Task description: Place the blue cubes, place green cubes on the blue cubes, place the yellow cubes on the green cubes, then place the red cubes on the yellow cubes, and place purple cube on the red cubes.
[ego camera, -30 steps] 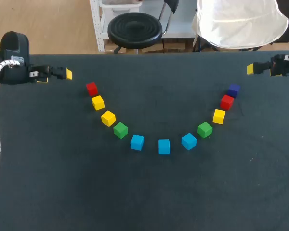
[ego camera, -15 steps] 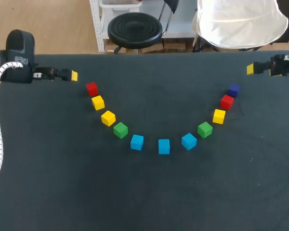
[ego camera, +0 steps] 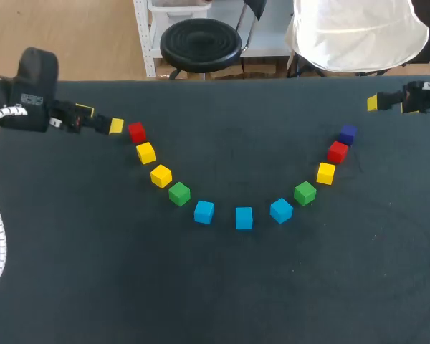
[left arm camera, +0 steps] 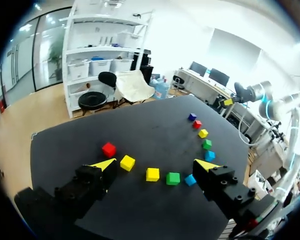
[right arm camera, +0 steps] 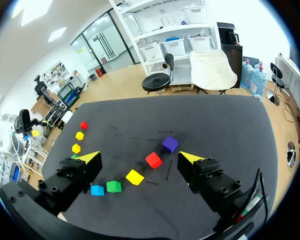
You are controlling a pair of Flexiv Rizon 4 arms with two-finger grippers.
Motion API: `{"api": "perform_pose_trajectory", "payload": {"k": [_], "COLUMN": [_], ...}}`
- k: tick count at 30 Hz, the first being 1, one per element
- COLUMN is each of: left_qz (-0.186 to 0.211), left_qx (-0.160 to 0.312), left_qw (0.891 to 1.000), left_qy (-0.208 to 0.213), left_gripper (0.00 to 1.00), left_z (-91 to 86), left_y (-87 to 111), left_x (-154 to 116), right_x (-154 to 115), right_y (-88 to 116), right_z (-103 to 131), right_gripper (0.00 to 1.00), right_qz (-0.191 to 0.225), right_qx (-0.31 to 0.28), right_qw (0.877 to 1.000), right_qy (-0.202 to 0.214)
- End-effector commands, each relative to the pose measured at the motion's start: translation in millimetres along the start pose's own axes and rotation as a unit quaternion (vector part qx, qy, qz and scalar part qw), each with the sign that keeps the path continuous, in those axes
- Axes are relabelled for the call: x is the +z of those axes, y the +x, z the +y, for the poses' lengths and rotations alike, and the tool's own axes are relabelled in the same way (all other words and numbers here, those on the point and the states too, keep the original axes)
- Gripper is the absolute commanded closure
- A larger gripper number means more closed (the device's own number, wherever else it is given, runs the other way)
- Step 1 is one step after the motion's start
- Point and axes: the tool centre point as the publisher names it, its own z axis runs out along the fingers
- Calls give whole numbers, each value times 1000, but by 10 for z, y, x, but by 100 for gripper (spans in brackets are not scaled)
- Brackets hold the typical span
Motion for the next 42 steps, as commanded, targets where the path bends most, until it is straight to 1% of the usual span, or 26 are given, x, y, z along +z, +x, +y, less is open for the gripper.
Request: {"api": "perform_pose_trajectory", "payload": {"k": [1, 5, 8, 11, 12, 14, 17, 19, 20, 39, 40, 41, 42], "left_qz": [-16, -13, -7, -3, 0, 6, 15, 18, 19, 19, -1, -18, -25], "left_qx": [10, 22, 43, 83, 94, 111, 125, 120, 111, 111, 108, 117, 131], "left_qw": [998, 997, 995, 989, 986, 982, 977, 973, 974, 974, 974, 973, 971], "left_qy": [53, 69, 85, 121, 136, 152, 174, 198, 196, 196, 201, 200, 198], "left_gripper": [0, 0, 0, 0, 0, 0, 0, 0, 0, 0, 0, 0, 0], "left_z": [-62, -179, -267, -334, -342, -348, -363, -362, -343, -343, -365, -409, -458], "left_y": [-6, -28, -16, 6, 13, 18, 24, 29, 22, 22, 21, 26, 30], "left_x": [9, 45, 70, 77, 82, 85, 83, 66, 59, 59, 55, 63, 73], "right_x": [0, 0, 0, 0, 0, 0, 0, 0, 0, 0, 0, 0, 0], "right_y": [0, 0, 0, 0, 0, 0, 0, 0, 0, 0, 0, 0, 0], "right_z": [0, 0, 0, 0, 0, 0, 0, 0, 0, 0, 0, 0, 0], "right_gripper": [0, 0, 0, 0, 0, 0, 0, 0, 0, 0, 0, 0, 0], "right_qz": [0, 0, 0, 0, 0, 0, 0, 0, 0, 0, 0, 0, 0], "right_qx": [0, 0, 0, 0, 0, 0, 0, 0, 0, 0, 0, 0, 0], "right_qw": [1000, 1000, 1000, 1000, 1000, 1000, 1000, 1000, 1000, 1000, 1000, 1000, 1000], "right_qy": [0, 0, 0, 0, 0, 0, 0, 0, 0, 0, 0, 0, 0]}}
